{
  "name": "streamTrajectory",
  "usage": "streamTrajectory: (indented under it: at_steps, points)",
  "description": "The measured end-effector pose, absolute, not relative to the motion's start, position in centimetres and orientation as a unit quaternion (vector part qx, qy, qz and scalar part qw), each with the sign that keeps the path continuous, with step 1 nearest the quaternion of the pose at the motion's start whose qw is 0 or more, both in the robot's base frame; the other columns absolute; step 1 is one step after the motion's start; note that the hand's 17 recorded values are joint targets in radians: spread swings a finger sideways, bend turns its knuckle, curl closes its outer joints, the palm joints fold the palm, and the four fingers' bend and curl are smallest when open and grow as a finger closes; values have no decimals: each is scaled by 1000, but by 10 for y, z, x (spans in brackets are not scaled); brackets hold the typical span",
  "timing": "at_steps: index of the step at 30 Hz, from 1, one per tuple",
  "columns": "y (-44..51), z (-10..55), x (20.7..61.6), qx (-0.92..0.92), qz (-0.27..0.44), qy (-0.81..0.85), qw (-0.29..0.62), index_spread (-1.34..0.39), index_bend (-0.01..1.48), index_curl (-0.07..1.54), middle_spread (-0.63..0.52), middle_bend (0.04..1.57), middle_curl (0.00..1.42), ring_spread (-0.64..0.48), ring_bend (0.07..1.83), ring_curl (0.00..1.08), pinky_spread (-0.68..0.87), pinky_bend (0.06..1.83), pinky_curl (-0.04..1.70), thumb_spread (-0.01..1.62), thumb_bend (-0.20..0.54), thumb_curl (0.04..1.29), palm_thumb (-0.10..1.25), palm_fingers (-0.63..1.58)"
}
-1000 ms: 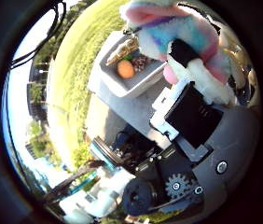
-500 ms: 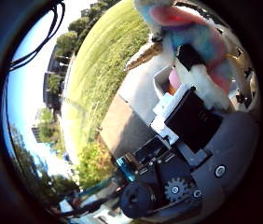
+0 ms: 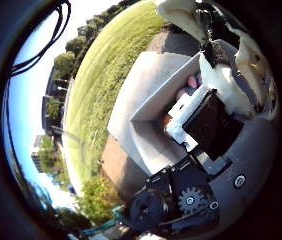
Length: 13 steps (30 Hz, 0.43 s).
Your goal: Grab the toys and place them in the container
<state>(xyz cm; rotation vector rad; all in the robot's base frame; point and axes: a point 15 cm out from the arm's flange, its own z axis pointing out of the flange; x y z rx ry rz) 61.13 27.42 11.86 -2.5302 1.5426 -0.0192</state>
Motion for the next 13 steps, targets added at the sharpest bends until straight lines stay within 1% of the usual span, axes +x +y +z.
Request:
streamTrajectory:
  at_steps: [1,2,3,4,5,6,7,8,10,13]
  points:
    - [273,118,612,-850,-6,519,89,-1296,525,1360,-173,1360,1004,-83,1572,788,134,1473,993,1167,-29,644,821,723]
    - [272,117,612,-850,-6,520,88,-1280,515,1349,-161,1311,975,-57,1524,760,151,1446,973,1167,-30,637,814,730]
    - [270,116,613,-849,-6,521,87,-1255,489,1324,-144,1231,928,-34,1446,728,174,1424,950,1165,-30,628,807,704]
    - [267,116,612,-848,-4,522,85,-1207,380,1304,-135,1038,872,-5,1394,720,197,1448,952,1163,-33,618,794,436]
    - [263,115,612,-848,-2,524,82,-1160,287,1275,-121,884,816,29,1356,706,226,1459,943,1162,-32,611,787,238]
    - [260,114,612,-847,0,525,79,-1138,262,1261,-113,829,794,52,1327,698,240,1458,941,1162,-30,608,785,168]
    - [258,113,610,-847,3,525,76,-1097,226,1231,-92,717,738,88,1274,666,262,1435,919,1160,-33,599,775,73]
    - [255,112,607,-847,8,526,71,-1056,202,1202,-74,637,688,122,1214,623,288,1382,888,1159,-29,593,772,9]
    - [245,110,601,-846,21,530,55,-963,168,1141,-38,533,607,177,1052,529,337,1228,813,1157,-29,578,763,-99]
    - [231,120,592,-843,37,534,39,-811,142,1039,-1,424,527,225,878,433,397,1081,725,1155,-28,563,755,-91]
